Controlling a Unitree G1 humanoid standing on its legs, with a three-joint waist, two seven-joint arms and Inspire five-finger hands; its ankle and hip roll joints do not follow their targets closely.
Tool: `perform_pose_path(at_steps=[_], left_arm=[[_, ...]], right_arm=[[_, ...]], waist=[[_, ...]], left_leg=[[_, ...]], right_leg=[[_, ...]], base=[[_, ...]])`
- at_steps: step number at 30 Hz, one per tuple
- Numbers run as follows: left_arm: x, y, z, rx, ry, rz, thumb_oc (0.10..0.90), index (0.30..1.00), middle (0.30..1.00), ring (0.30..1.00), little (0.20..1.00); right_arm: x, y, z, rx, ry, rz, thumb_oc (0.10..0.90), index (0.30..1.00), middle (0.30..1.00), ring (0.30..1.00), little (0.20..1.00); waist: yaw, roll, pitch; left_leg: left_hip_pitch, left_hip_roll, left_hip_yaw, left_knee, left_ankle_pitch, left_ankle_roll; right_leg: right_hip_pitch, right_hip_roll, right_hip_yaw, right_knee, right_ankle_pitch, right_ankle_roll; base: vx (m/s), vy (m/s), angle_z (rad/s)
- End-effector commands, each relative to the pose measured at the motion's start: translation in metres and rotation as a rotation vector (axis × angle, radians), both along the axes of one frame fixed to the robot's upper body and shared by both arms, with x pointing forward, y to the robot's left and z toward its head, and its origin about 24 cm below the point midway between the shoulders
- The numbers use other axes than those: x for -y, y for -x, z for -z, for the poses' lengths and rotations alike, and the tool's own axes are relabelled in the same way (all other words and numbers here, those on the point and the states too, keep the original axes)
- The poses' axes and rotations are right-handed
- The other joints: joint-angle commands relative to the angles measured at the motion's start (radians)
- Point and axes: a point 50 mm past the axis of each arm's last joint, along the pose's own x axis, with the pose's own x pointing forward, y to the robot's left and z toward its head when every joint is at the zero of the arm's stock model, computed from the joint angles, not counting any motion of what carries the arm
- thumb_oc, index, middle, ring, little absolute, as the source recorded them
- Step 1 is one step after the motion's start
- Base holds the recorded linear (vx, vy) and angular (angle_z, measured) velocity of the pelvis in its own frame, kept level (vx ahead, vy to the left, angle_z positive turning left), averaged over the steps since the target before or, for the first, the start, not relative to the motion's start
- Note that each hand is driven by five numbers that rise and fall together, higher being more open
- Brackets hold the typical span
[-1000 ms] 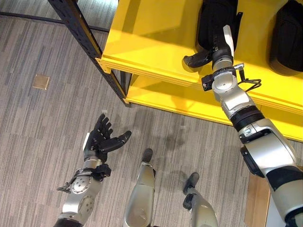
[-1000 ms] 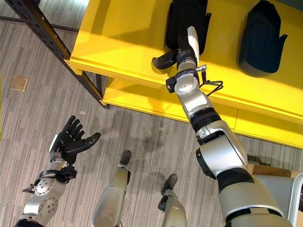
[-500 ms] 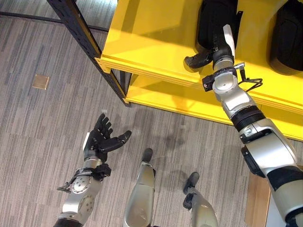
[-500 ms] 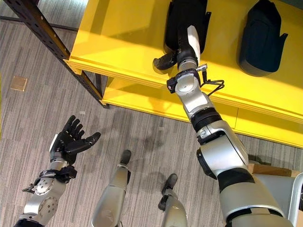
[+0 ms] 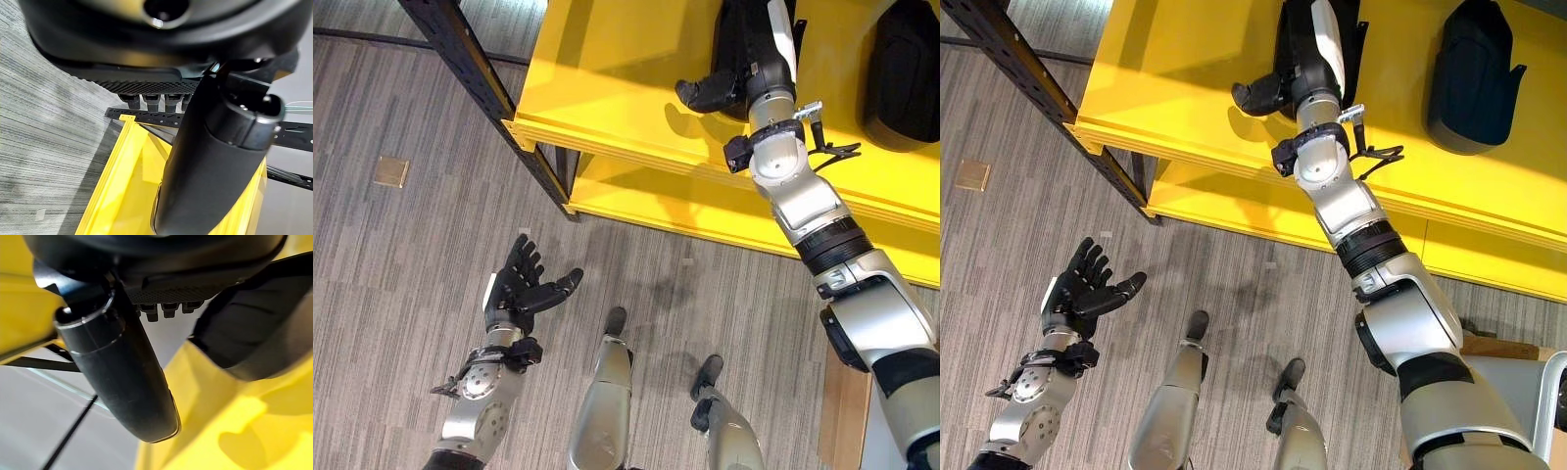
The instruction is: Move parts from the plastic box to the shelf.
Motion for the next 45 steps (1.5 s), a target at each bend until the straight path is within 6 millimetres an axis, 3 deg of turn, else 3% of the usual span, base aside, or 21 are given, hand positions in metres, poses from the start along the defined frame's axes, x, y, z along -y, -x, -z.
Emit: perform_pose_path(at_steps=[1,7,13,15,18,19,25,30,32,36,38,41,45], left_arm=[[0.001,0.001,-0.033,0.176,-0.011,0.007,0.900,1.000,1.000,1.000,1.000],[0.003,0.001,-0.034,0.183,-0.010,0.006,0.900,1.000,1.000,1.000,1.000],[0.005,0.000,-0.033,0.176,-0.033,0.010,0.900,1.000,1.000,1.000,1.000],[0.007,0.000,-0.031,0.164,-0.049,0.024,0.900,1.000,1.000,1.000,1.000],[0.007,0.001,-0.029,0.155,-0.058,0.030,0.900,1.000,1.000,1.000,1.000],[0.007,0.003,-0.025,0.140,-0.056,0.027,0.900,1.000,1.000,1.000,1.000],[0.003,0.016,-0.009,0.079,-0.056,0.020,0.900,1.000,1.000,1.000,1.000],[-0.002,0.027,0.004,0.031,-0.061,0.001,0.900,1.000,1.000,1.000,1.000],[-0.006,0.034,0.013,-0.008,-0.062,-0.018,0.900,1.000,1.000,1.000,1.000],[-0.007,0.038,0.018,-0.024,-0.070,-0.022,0.900,1.000,1.000,1.000,1.000],[-0.007,0.043,0.022,-0.039,-0.064,-0.037,0.900,1.000,1.000,1.000,1.000],[-0.006,0.048,0.026,-0.048,-0.034,-0.051,0.900,1.000,1.000,1.000,1.000],[0.000,0.047,0.029,-0.050,-0.015,-0.047,0.900,1.000,1.000,1.000,1.000]], right_arm=[[0.006,0.040,-0.054,0.355,-0.036,-0.034,0.900,1.000,1.000,1.000,1.000],[0.001,0.058,-0.054,0.436,-0.061,-0.095,0.900,1.000,1.000,1.000,1.000],[0.009,0.069,-0.021,0.403,-0.085,-0.138,0.900,1.000,1.000,1.000,1.000],[0.019,0.077,0.002,0.372,-0.086,-0.148,0.900,1.000,1.000,1.000,1.000],[0.022,0.087,0.015,0.366,-0.086,-0.176,0.900,1.000,1.000,1.000,1.000],[0.027,0.098,0.034,0.335,-0.074,-0.198,0.900,1.000,1.000,1.000,1.000],[0.053,0.127,0.080,0.222,-0.083,-0.206,0.900,1.000,1.000,1.000,1.000],[0.077,0.148,0.121,0.063,-0.103,-0.167,0.900,1.000,1.000,1.000,1.000],[0.092,0.157,0.149,-0.070,-0.118,-0.115,0.900,1.000,1.000,1.000,1.000],[0.103,0.165,0.173,-0.179,-0.150,-0.070,0.900,1.000,1.000,1.000,1.000],[0.102,0.169,0.192,-0.260,-0.243,-0.080,0.900,1.000,1.000,1.000,1.000],[0.101,0.172,0.206,-0.328,-0.263,-0.087,0.900,1.000,1.000,1.000,1.000],[0.109,0.177,0.220,-0.393,-0.235,-0.037,0.900,1.000,1.000,1.000,1.000]], waist=[[-0.004,-0.017,-0.053],[-0.009,-0.017,-0.056],[-0.028,-0.017,-0.058],[-0.044,-0.018,-0.063],[-0.054,-0.018,-0.067],[-0.073,-0.020,-0.074],[-0.131,-0.025,-0.120],[-0.185,-0.026,-0.158],[-0.215,-0.023,-0.185],[-0.242,-0.013,-0.212],[-0.260,-0.002,-0.229],[-0.273,0.009,-0.247],[-0.289,0.026,-0.242]], left_leg=[[-0.039,-0.014,0.020,-0.039,0.011,0.025],[-0.039,-0.013,0.021,-0.037,0.009,0.027],[-0.029,-0.008,0.025,-0.032,0.011,0.027],[-0.011,-0.001,0.029,-0.038,0.014,0.026],[0.001,0.006,0.035,-0.046,0.017,0.025],[0.021,0.018,0.044,-0.060,0.024,0.023],[0.078,0.044,0.064,-0.103,0.046,0.017],[0.139,0.069,0.089,-0.144,0.063,0.004],[0.186,0.088,0.103,-0.187,0.081,-0.007],[0.239,0.112,0.119,-0.255,0.114,-0.023],[0.301,0.140,0.143,-0.302,0.128,-0.025],[0.350,0.167,0.173,-0.338,0.149,-0.030],[0.379,0.223,0.195,-0.374,0.213,-0.054]], right_leg=[[0.073,0.008,-0.019,0.153,-0.222,-0.033],[0.069,0.007,-0.017,0.163,-0.224,-0.036],[0.072,0.008,-0.012,0.175,-0.230,-0.040],[0.076,0.008,-0.007,0.172,-0.227,-0.040],[0.077,0.010,-0.003,0.169,-0.223,-0.040],[0.081,0.015,0.006,0.158,-0.217,-0.039],[0.117,0.029,0.031,0.105,-0.191,-0.032],[0.158,0.037,0.049,0.067,-0.184,-0.029],[0.187,0.041,0.056,0.039,-0.177,-0.028],[0.213,0.053,0.063,0.016,-0.173,-0.028],[0.227,0.067,0.092,0.010,-0.172,-0.029],[0.232,0.087,0.120,0.009,-0.172,-0.035],[0.230,0.145,0.130,0.051,-0.213,-0.072]], base=[[0.00,0.000,0.00],[-0.01,-0.003,0.00],[-0.02,-0.007,0.00],[-0.05,-0.021,-0.06],[-0.04,-0.009,-0.01],[-0.04,-0.014,-0.16],[-0.02,-0.009,-0.21],[0.01,0.000,-0.20],[0.04,-0.007,-0.17],[0.01,-0.014,-0.09],[-0.01,-0.004,-0.16],[-0.02,-0.045,-0.45],[-0.08,-0.158,-0.28]])
